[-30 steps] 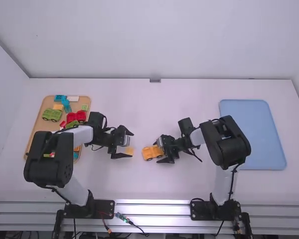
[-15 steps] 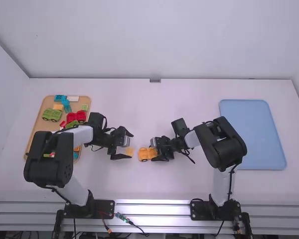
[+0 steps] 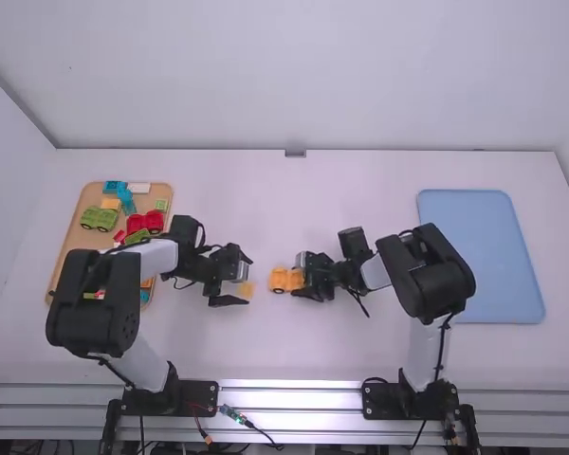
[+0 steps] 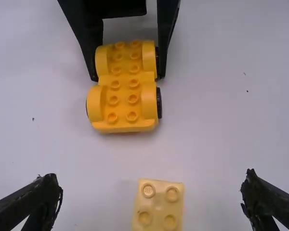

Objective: Assemble lego blocks to make yellow taxi

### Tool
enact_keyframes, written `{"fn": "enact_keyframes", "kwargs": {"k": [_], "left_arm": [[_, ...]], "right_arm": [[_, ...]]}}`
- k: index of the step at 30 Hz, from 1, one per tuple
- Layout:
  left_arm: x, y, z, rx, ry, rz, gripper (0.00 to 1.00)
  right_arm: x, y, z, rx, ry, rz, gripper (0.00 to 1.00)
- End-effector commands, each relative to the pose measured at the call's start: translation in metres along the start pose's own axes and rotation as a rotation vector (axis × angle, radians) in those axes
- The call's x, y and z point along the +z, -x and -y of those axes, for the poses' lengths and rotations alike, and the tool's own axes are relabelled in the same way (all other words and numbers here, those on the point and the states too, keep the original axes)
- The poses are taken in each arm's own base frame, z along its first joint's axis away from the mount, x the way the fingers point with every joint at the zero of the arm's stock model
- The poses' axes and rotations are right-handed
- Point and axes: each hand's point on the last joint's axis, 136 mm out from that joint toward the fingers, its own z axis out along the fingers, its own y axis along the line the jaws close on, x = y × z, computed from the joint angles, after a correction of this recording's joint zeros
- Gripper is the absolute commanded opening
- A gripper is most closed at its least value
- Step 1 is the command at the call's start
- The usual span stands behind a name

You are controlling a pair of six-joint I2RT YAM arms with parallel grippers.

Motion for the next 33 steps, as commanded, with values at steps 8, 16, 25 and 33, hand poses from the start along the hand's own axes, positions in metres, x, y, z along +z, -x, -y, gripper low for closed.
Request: {"fn": "enact_keyframes", "kwargs": {"k": [8, 16, 25, 33], "left_arm": [[0.016, -0.016, 0.003, -0.030, -0.042, -0.023, 0.99], [0.023, -0.026, 0.002, -0.036, -0.046, -0.024, 0.98], [0.023, -0.029, 0.003, -0.039, -0.048, -0.043, 0.71], [0.023, -0.029, 0.004, -0.042, -0.051, -0.043, 0.76]], "right_arm": [[-0.008, -0.027, -0.018, 0.099, -0.021, -0.128, 0.57], [-0.024, -0.015, -0.023, 0.067, 0.000, -0.115, 0.58], [-0.024, -0.017, -0.023, 0.059, -0.006, -0.123, 0.66], [-0.024, -0.017, -0.022, 0.017, -0.010, -0.123, 1.00]]}}
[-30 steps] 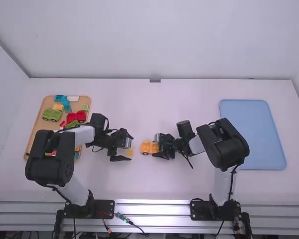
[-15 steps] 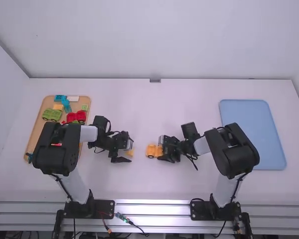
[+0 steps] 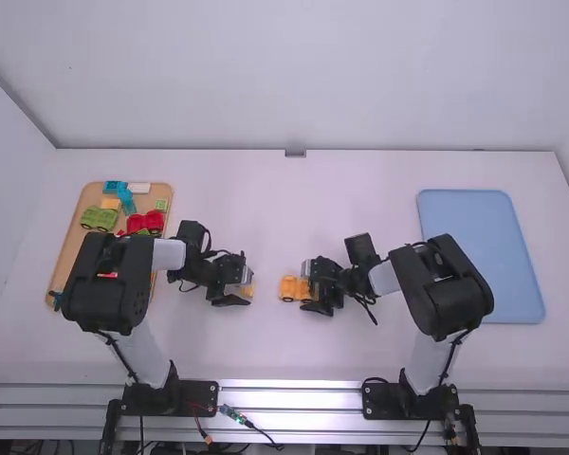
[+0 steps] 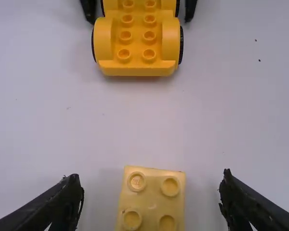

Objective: Assemble lego blocks to make yellow taxi

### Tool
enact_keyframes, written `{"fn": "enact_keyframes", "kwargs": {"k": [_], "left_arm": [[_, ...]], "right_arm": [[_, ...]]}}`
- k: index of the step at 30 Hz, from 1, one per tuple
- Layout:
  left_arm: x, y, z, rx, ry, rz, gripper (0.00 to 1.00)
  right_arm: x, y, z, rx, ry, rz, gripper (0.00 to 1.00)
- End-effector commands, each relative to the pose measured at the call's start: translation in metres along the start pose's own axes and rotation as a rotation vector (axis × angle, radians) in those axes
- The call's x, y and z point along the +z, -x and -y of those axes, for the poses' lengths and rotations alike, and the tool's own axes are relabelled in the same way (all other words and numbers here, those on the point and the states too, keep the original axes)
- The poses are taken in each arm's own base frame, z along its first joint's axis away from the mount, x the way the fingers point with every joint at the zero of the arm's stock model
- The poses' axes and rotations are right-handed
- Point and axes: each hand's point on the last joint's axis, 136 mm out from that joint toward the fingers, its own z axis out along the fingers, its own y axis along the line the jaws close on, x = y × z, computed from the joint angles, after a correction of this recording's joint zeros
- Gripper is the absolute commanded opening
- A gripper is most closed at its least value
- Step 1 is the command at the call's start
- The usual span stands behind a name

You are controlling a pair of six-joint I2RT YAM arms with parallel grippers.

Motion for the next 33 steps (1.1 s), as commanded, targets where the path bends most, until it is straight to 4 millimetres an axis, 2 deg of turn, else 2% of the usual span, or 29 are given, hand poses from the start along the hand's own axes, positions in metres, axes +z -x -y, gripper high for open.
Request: {"fn": "enact_keyframes", "kwargs": {"k": [1, 5, 19, 28, 33], "left_arm": [[0.002, 0.001, 0.000, -0.005, -0.011, 0.001, 0.76], [0.002, 0.000, 0.000, -0.004, -0.010, -0.003, 0.74], [0.002, 0.000, 0.002, -0.012, -0.017, -0.006, 0.59], [0.005, -0.001, 0.003, 0.007, -0.011, -0.006, 0.42], [0.010, -0.007, 0.005, 0.041, 0.020, -0.005, 0.41]], "right_arm": [[-0.001, -0.004, -0.004, -0.003, -0.004, -0.018, 1.00], [-0.001, 0.005, -0.007, -0.025, 0.008, 0.041, 0.98], [-0.003, 0.007, -0.004, 0.003, -0.047, 0.074, 0.97], [-0.002, 0.007, -0.003, 0.006, -0.043, 0.070, 0.97], [-0.002, 0.008, -0.003, 0.003, -0.045, 0.071, 0.97]]}}
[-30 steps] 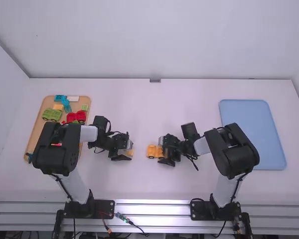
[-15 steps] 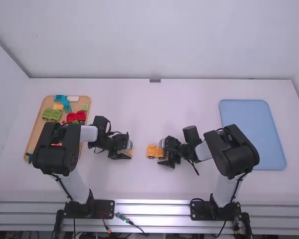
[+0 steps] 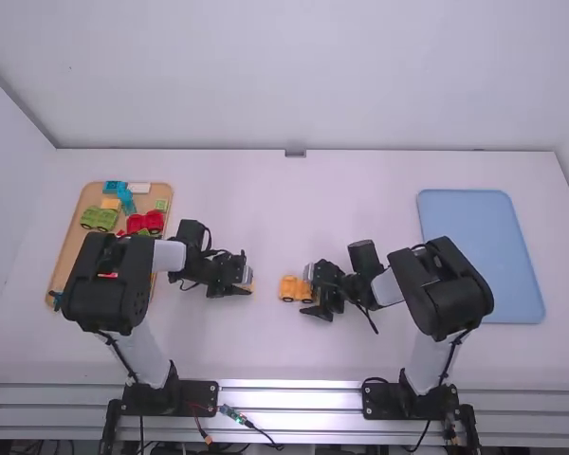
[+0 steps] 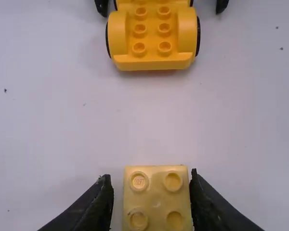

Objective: Assemble lego blocks to make yellow taxi

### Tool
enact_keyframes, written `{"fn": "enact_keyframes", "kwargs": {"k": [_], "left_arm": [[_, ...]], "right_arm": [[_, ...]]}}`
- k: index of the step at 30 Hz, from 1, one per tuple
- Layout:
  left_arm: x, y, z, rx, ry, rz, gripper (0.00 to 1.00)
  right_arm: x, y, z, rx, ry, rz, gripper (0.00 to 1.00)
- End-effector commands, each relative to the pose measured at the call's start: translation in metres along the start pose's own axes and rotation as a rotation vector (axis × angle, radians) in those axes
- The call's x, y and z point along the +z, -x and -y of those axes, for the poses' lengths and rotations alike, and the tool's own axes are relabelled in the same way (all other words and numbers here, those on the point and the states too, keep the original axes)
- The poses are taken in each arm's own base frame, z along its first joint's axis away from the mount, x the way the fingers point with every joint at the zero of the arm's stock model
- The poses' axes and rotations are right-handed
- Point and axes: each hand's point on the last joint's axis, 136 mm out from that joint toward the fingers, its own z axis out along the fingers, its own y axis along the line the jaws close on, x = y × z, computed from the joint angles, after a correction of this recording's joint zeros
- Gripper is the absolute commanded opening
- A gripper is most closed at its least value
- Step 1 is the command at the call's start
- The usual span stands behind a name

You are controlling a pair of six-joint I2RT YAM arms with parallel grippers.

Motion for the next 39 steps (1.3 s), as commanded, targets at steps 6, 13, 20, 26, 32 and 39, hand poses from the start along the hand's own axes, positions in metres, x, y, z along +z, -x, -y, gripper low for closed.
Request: {"fn": "enact_keyframes", "kwargs": {"k": [6, 13, 20, 26, 32, 39], "left_arm": [[0.008, -0.002, 0.016, -0.028, -0.030, 0.006, 0.42], [0.004, 0.001, -0.003, -0.134, -0.002, -0.012, 0.38], [0.004, 0.000, 0.006, -0.081, -0.033, -0.014, 0.23], [0.004, 0.009, 0.002, -0.073, -0.023, 0.033, 0.02], [-0.003, 0.021, -0.025, -0.217, 0.010, 0.056, 0.02], [-0.009, 0.058, -0.019, -0.129, -0.086, 0.142, 0.02]], "right_arm": [[-0.001, 0.008, 0.004, -0.010, -0.004, 0.021, 0.98], [-0.001, 0.008, 0.005, -0.011, -0.004, 0.021, 0.98], [-0.001, 0.009, 0.005, -0.012, -0.005, 0.022, 0.98], [-0.001, 0.012, 0.009, -0.022, -0.020, 0.034, 0.98], [-0.001, 0.015, 0.012, -0.016, -0.028, 0.044, 0.97], [-0.001, 0.016, 0.011, -0.019, -0.022, 0.052, 0.96]]}}
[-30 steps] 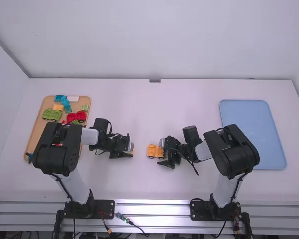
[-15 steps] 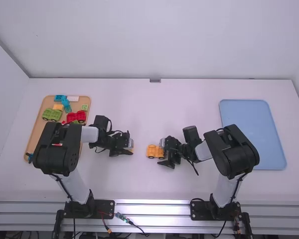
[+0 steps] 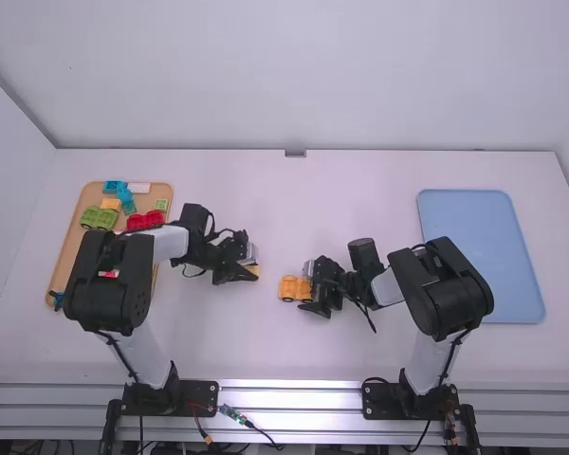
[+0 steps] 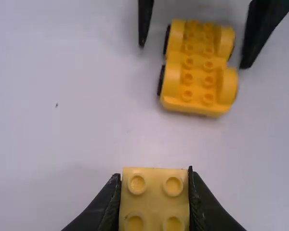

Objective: Assemble lego blocks to make yellow taxi

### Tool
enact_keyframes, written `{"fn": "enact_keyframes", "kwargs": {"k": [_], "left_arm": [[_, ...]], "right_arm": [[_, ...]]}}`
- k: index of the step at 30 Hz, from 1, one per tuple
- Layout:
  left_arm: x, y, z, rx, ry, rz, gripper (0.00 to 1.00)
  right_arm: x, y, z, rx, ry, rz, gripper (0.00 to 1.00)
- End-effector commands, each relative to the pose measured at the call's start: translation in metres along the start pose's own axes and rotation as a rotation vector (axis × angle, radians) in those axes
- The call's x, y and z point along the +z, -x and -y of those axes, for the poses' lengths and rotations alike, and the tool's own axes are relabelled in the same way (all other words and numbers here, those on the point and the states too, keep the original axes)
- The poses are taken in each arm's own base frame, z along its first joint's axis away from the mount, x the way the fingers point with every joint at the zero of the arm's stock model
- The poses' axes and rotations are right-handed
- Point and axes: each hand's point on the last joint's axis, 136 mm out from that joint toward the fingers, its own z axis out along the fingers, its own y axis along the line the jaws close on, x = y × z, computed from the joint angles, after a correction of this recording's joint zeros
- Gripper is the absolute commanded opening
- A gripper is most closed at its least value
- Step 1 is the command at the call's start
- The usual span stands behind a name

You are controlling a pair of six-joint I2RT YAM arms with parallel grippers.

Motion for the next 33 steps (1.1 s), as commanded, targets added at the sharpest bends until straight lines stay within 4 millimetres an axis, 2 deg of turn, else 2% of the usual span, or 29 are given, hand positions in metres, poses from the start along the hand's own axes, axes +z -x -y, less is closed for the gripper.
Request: {"fn": "enact_keyframes", "kwargs": {"k": [1, 4, 10, 15, 19, 26, 28, 31, 32, 33], "left_arm": [[0.004, 0.023, 0.013, 0.080, -0.061, 0.074, 0.02], [0.011, 0.034, 0.018, 0.127, -0.082, 0.056, 0.02], [0.032, 0.036, 0.011, 0.105, -0.029, -0.027, 0.02], [0.036, 0.042, 0.018, 0.113, -0.056, 0.004, 0.02], [0.036, 0.050, 0.021, 0.115, -0.071, 0.046, 0.02], [0.048, 0.046, 0.028, 0.151, -0.083, -0.028, 0.02], [0.049, 0.048, 0.025, 0.125, -0.070, -0.026, 0.02], [0.049, 0.050, 0.020, 0.109, -0.054, -0.020, 0.02], [0.049, 0.051, 0.019, 0.106, -0.049, -0.016, 0.02], [0.049, 0.051, 0.018, 0.110, -0.048, -0.014, 0.02]], "right_arm": [[-0.001, 0.009, 0.003, -0.019, 0.001, 0.023, 0.96], [-0.001, 0.009, 0.003, -0.019, 0.005, 0.026, 0.95], [0.006, 0.002, 0.002, -0.021, 0.012, 0.044, 0.94], [0.010, 0.004, 0.001, -0.028, 0.034, 0.084, 0.94], [0.014, 0.000, 0.005, -0.011, 0.045, 0.071, 0.87], [0.018, 0.001, 0.007, 0.000, 0.068, 0.083, 0.78], [0.018, 0.002, 0.008, -0.005, 0.065, 0.086, 0.69], [0.018, 0.001, 0.008, -0.015, 0.063, 0.084, 0.63], [0.018, 0.002, 0.007, -0.023, 0.066, 0.088, 0.55], [0.018, 0.002, 0.007, -0.024, 0.067, 0.088, 0.54]]}}
